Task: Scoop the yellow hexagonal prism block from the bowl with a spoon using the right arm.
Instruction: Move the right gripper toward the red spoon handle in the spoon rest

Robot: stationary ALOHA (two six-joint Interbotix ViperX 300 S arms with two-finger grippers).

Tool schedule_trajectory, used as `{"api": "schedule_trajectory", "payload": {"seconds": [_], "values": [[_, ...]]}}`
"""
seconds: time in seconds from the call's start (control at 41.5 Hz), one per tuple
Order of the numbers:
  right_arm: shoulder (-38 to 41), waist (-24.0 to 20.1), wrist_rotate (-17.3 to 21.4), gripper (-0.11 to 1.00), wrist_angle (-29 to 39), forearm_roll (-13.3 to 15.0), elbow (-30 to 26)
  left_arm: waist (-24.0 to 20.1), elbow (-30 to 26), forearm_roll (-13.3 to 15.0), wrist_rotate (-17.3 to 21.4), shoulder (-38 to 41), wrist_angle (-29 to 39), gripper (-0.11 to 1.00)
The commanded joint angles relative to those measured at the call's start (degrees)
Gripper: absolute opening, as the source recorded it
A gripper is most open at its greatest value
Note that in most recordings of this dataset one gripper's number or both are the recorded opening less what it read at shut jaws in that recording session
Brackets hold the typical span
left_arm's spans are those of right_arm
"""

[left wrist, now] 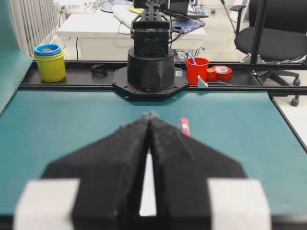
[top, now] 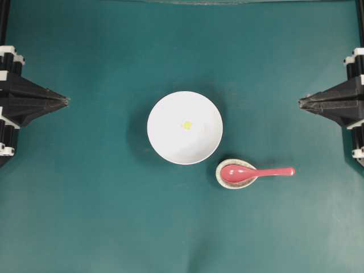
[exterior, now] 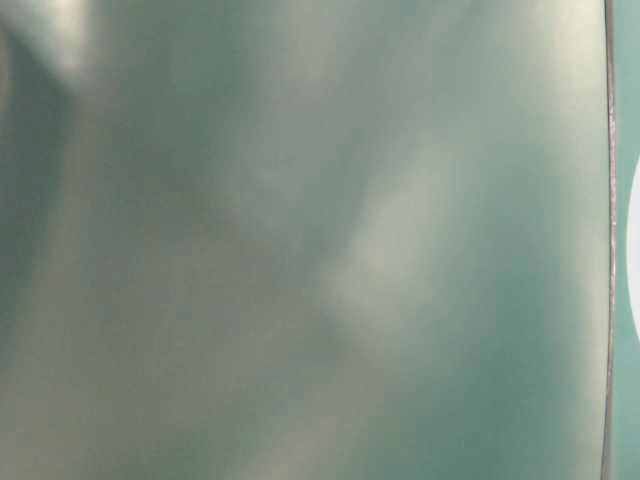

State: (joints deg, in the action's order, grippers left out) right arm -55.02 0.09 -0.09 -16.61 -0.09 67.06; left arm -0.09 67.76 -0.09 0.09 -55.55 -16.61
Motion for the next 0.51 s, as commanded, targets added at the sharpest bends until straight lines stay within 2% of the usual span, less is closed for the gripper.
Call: {"api": "schedule_trajectory", "payload": {"seconds": [0.0, 0.169, 0.241, 0.386, 0.482], "values": [[0.09, 0.26, -0.09, -0.01, -0.53, 0.00, -0.97, -0.09, -1.14, -0.88, 0.35, -0.09, -0.79, 0.00], [0.44, 0.26, -0.18, 0.02, -0.88, 0.00, -0.97, -0.09, -1.14, -0.97, 0.00, 0.00, -0.62, 0.01], [0.44, 0.26, -0.09, 0.10, -0.62, 0.00, -1.05, -0.09, -1.05, -0.97, 0.00, 0.18, -0.44, 0.01], [0.53, 0.35, 0.18, 0.41, -0.79, 0.00, -0.97, -0.09, -1.05, -0.97, 0.18, 0.26, -0.44, 0.01], [0.70, 0.35, 0.18, 0.55, -0.88, 0.00, -0.88, -0.09, -1.05, -0.97, 0.26, 0.26, -0.44, 0.01]]}}
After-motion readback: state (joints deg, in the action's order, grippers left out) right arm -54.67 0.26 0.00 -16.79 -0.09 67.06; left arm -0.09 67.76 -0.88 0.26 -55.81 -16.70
